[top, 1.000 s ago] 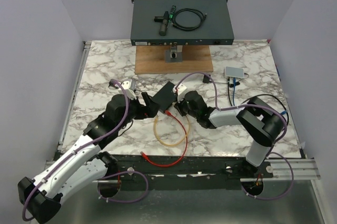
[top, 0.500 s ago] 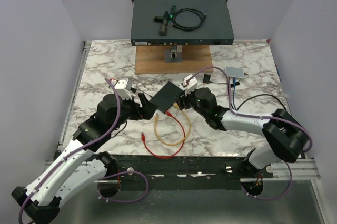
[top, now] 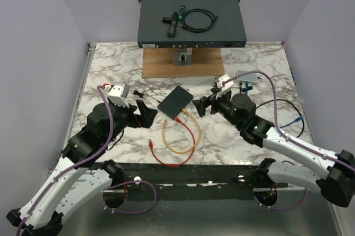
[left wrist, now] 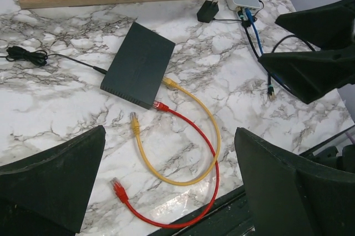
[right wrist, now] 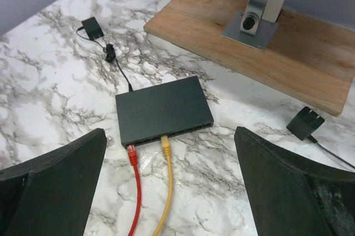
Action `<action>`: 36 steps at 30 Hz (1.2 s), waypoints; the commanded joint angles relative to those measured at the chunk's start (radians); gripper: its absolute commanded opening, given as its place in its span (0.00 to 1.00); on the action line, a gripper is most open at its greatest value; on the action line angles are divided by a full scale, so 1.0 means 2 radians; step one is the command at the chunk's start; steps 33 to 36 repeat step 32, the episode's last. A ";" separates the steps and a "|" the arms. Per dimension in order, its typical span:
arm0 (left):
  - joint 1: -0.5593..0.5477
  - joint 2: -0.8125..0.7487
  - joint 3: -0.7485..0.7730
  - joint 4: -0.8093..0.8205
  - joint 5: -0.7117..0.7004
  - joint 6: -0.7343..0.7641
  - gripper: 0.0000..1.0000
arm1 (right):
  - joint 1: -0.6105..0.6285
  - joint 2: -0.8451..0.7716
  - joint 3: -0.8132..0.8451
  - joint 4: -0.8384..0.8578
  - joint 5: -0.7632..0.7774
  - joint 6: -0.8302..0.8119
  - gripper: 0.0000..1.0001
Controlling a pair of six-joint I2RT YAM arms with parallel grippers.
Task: Insert the plug into the switch port
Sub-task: Reset both arms
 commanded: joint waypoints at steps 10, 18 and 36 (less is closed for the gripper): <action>0.004 -0.031 0.049 -0.016 -0.038 0.054 0.98 | -0.003 -0.069 0.080 -0.233 0.085 0.130 1.00; 0.005 -0.073 0.010 0.017 -0.034 0.052 0.98 | -0.004 -0.055 0.121 -0.291 0.156 0.204 1.00; 0.028 -0.066 0.000 0.011 -0.016 0.049 0.99 | -0.004 -0.079 0.100 -0.263 0.141 0.166 1.00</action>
